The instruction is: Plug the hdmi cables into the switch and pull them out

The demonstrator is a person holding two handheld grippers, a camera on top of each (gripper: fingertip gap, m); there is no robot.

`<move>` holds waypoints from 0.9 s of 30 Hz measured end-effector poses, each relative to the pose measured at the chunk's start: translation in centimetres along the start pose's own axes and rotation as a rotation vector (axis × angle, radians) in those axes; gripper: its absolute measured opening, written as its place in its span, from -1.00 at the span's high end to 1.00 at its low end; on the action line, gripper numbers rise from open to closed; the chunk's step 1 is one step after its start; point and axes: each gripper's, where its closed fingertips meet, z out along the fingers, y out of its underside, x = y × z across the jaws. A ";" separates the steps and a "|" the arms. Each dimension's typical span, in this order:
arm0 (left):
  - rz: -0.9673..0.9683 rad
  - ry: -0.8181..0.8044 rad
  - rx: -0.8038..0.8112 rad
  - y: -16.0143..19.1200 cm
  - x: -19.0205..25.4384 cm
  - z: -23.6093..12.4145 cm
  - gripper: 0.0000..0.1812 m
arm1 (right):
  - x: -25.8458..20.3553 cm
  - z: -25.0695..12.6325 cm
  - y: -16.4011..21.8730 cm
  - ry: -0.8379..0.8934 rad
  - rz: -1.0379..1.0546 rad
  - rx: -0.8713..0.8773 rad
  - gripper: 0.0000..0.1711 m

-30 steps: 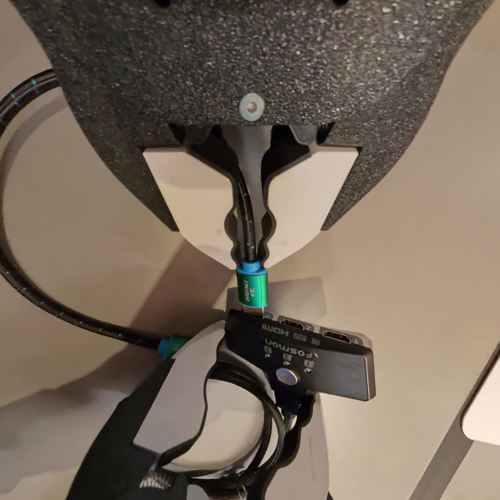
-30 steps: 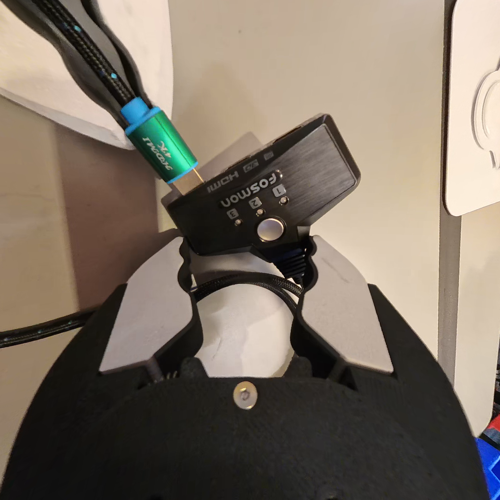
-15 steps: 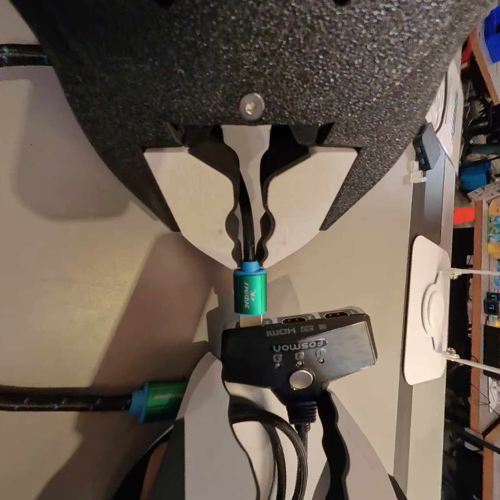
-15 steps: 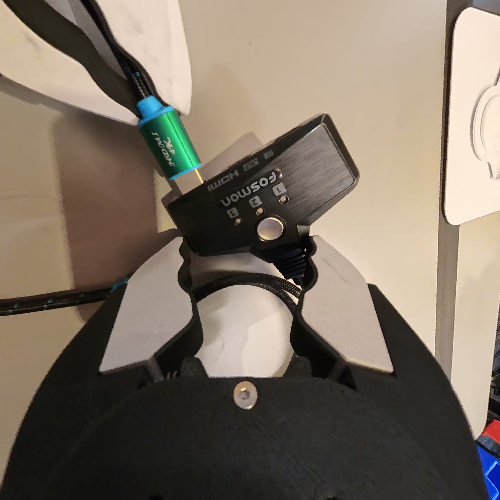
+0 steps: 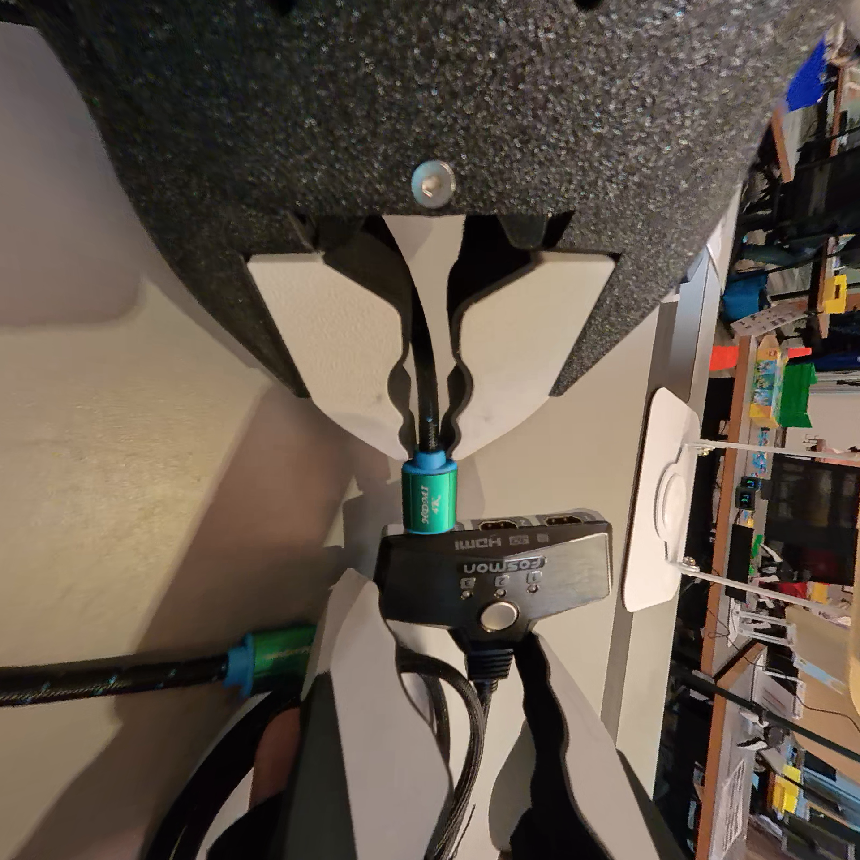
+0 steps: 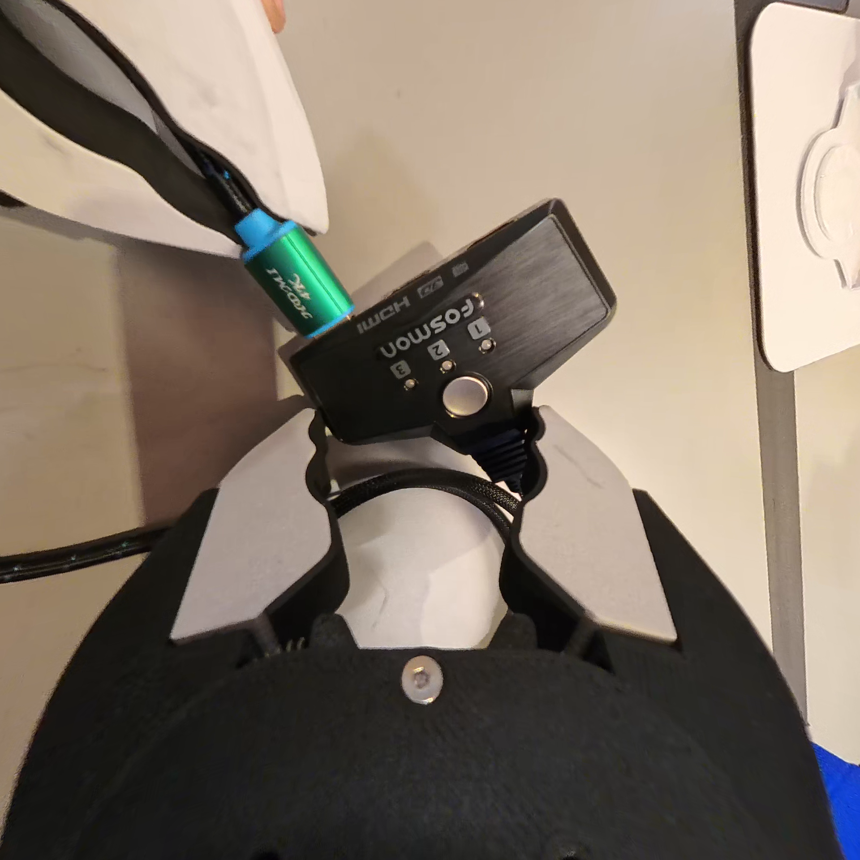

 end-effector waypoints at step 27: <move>-0.668 0.277 0.407 -1.5 -3.8 -3.8 0.35 | -1.4 0.7 2.3 -0.287 0.229 0.074 0.04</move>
